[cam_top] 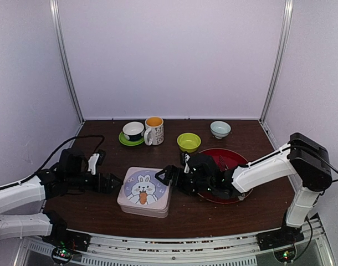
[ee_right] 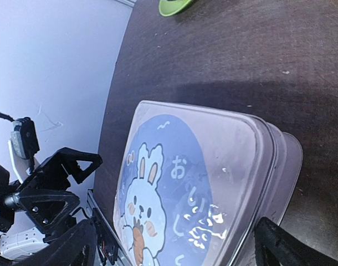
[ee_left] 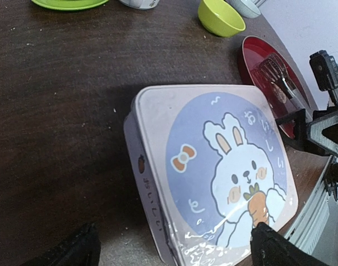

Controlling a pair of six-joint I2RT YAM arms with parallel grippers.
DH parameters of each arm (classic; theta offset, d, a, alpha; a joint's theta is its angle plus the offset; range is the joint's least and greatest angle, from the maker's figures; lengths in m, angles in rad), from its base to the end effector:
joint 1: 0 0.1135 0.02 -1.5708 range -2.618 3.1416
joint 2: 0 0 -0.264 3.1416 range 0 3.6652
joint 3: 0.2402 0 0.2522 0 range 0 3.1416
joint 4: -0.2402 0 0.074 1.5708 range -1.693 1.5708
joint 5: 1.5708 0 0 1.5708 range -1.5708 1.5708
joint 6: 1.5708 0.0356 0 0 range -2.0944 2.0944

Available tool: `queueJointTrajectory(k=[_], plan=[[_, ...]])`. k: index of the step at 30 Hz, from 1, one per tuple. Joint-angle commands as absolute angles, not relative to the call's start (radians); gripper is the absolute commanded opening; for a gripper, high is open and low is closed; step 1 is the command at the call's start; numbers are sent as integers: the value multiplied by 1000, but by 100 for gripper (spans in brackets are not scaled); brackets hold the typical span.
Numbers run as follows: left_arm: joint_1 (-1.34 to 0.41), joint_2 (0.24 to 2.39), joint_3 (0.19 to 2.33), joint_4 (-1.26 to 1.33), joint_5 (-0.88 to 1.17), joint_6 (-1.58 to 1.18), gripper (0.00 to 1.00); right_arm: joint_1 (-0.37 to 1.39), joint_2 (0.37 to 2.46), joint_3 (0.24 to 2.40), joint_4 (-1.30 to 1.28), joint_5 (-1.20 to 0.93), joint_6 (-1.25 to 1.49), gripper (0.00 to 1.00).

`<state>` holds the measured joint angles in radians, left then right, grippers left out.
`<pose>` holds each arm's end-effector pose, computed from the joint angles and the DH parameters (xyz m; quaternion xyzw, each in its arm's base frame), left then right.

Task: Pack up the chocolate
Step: Move the packed packing box to the center of the board.

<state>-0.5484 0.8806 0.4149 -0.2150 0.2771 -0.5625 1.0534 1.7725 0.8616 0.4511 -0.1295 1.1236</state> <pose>0.1501 -0.1031 0.1926 0.0532 0.8943 -0.3308 0.2965 0.1782 0.3225 0.1669 -0.0043 0.8485 0.4917 0.1954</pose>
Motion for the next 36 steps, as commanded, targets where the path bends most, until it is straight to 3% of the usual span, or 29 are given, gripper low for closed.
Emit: queueJointTrajectory(k=[1,9,19,30,36], plan=[[-540,875,405,-207,260,-578,96,1056,1768,937,411,-173,1055,100],[-540,920,403,-192,265,-592,92,1058,1684,876,289,-140,1056,99],[-540,1001,399,-136,371,-597,57,1174,1629,807,278,-151,1172,88],[-544,1065,391,-83,420,-606,54,1201,1654,742,390,-122,1223,87],[-547,1101,396,-35,447,-614,44,1160,1664,749,434,-139,1192,87]])
